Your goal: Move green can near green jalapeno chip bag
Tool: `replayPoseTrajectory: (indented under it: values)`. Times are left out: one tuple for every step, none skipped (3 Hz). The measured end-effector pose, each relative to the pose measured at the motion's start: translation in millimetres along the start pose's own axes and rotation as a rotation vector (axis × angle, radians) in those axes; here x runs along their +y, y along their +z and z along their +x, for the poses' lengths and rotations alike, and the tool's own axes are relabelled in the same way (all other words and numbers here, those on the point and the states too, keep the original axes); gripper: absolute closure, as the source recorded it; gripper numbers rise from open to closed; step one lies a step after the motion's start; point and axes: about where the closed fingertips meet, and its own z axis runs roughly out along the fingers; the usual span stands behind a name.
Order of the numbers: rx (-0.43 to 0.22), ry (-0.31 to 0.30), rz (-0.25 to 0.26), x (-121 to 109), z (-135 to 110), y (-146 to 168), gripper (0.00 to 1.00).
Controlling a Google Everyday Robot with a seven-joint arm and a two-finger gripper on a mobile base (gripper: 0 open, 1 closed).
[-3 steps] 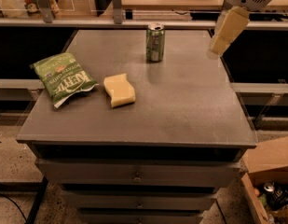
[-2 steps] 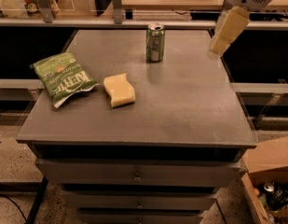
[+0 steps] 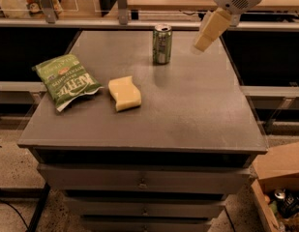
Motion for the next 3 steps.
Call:
replayPoseTrajectory:
  values:
    - [-0.054,0.033,-0.008,-22,-11,44,0.0]
    - [-0.106,0.104,-0.07,-38,-17,84,0.0]
    - [-0.193,0.187,-0.128,-46,-20,118,0.0]
